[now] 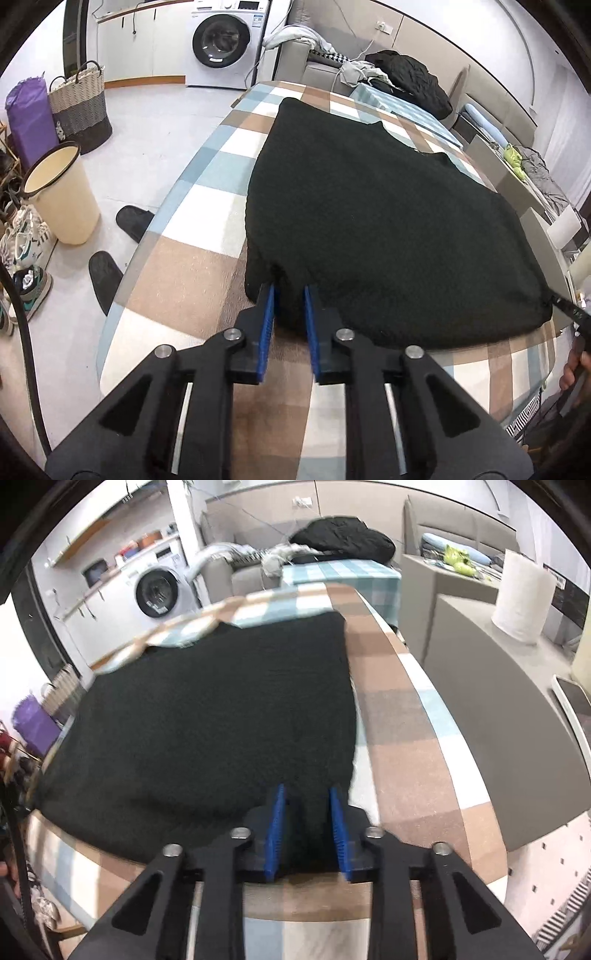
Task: Fold small clothes
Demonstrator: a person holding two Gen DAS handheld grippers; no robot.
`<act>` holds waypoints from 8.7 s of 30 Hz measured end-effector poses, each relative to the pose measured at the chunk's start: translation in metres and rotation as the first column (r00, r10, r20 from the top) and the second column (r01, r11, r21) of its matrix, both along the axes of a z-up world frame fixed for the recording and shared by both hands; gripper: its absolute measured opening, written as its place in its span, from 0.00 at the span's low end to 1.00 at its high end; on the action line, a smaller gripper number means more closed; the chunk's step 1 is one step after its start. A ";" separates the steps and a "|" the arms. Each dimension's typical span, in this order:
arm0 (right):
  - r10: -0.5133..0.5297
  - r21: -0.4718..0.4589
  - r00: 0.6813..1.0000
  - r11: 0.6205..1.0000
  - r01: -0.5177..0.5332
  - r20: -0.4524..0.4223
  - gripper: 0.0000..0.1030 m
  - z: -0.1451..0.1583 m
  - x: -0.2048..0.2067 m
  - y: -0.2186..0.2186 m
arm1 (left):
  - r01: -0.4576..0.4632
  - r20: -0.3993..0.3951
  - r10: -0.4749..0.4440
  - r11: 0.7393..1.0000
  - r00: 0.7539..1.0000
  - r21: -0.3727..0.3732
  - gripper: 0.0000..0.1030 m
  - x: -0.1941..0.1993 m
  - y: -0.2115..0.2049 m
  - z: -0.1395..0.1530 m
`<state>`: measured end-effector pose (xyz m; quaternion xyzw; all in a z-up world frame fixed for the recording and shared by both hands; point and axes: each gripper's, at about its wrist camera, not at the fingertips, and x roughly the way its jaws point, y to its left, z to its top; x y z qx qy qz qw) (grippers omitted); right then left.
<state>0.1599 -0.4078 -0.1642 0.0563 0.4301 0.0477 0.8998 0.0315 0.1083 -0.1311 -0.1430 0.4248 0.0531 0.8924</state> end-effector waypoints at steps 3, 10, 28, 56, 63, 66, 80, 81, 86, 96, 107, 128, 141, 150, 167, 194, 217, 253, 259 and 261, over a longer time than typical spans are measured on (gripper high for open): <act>0.001 0.011 0.997 1.000 -0.002 0.074 0.62 0.018 -0.004 0.006 | -0.027 -0.001 0.027 1.000 1.000 -0.007 0.36 -0.006 0.000 0.003; 0.069 0.057 0.990 0.995 -0.077 0.127 0.70 0.037 0.005 0.030 | -0.052 0.007 0.053 0.994 0.999 -0.096 0.59 -0.023 0.001 0.006; 0.304 0.106 0.947 0.943 -0.315 0.106 0.70 0.018 0.014 0.125 | -0.090 0.020 0.104 0.931 0.994 -0.353 0.59 0.019 0.000 -0.022; 0.157 0.077 0.986 0.984 -0.160 0.049 0.70 0.002 0.025 0.082 | 0.073 0.305 -0.115 0.987 0.945 0.146 0.12 0.077 -0.091 0.069; 0.020 0.091 0.996 0.995 -0.028 0.082 0.70 0.017 0.009 0.036 | 0.512 0.335 -0.555 0.832 0.761 0.215 0.11 0.106 -0.226 0.090; -0.046 0.083 0.996 0.996 0.040 0.078 0.70 0.020 0.005 0.015 | 0.670 0.266 -0.675 0.732 0.688 0.125 0.16 0.117 -0.268 0.070; -0.028 0.318 1.000 0.948 0.025 0.004 0.70 0.018 0.017 -0.015 | 0.576 0.201 -0.561 0.817 0.803 -0.018 0.59 0.114 -0.198 0.037; -0.003 0.346 1.000 0.938 0.006 -0.008 0.70 0.015 0.021 -0.011 | 0.545 0.198 -0.529 0.838 0.825 -0.035 0.59 0.117 -0.182 0.036; 0.071 0.457 0.993 0.889 -0.021 -0.093 0.70 -0.003 0.040 0.013 | 0.465 0.183 -0.450 0.884 0.874 -0.047 0.59 0.124 -0.138 0.032; 0.159 0.542 0.987 0.831 -0.124 -0.018 0.07 0.027 0.010 0.028 | 0.440 0.182 -0.426 0.897 0.886 -0.043 0.59 0.122 -0.134 0.031; 0.015 0.292 0.995 0.956 0.014 -0.098 0.40 0.016 -0.011 0.014 | 0.557 0.096 -0.551 0.829 0.829 -0.047 0.61 0.112 -0.175 0.004; 0.187 0.259 0.981 0.946 -0.193 0.048 0.05 0.041 0.076 0.079 | 0.503 0.142 -0.490 0.862 0.860 -0.070 0.64 0.099 -0.143 0.019; 0.274 0.404 0.958 0.889 -0.216 -0.090 0.43 -0.005 0.018 0.043 | 0.522 -0.001 -0.523 0.851 0.852 -0.053 0.64 0.099 -0.155 -0.018; 0.344 0.313 0.934 0.901 -0.301 -0.093 0.10 -0.018 0.009 0.058 | 0.502 -0.017 -0.503 0.864 0.864 -0.034 0.64 0.097 -0.143 -0.018; 0.232 0.327 0.969 0.925 -0.193 -0.083 0.36 -0.005 0.059 0.046 | 0.457 0.047 -0.454 0.886 0.890 -0.075 0.64 0.115 -0.128 -0.002; 0.178 0.348 0.978 0.928 -0.131 -0.108 0.38 -0.007 0.078 0.027 | 0.507 0.032 -0.506 0.856 0.862 -0.100 0.64 0.125 -0.158 -0.005; 0.345 0.154 0.926 0.934 -0.323 -0.151 0.07 -0.009 -0.014 0.043 | 0.518 -0.033 -0.521 0.853 0.853 -0.063 0.64 0.106 -0.159 -0.021; 0.321 0.132 0.947 0.938 -0.321 0.023 0.08 0.049 0.081 0.027 | 0.487 0.029 -0.486 0.868 0.873 -0.095 0.64 0.132 -0.154 -0.003; 0.206 0.161 0.966 0.970 -0.181 -0.158 0.16 -0.010 0.091 -0.006 | 0.485 0.013 -0.487 0.865 0.873 -0.128 0.64 0.136 -0.160 -0.012; 0.191 0.189 0.974 0.968 -0.166 -0.123 0.27 -0.004 0.080 -0.014 | 0.483 0.012 -0.487 0.863 0.873 -0.146 0.64 0.140 -0.162 -0.016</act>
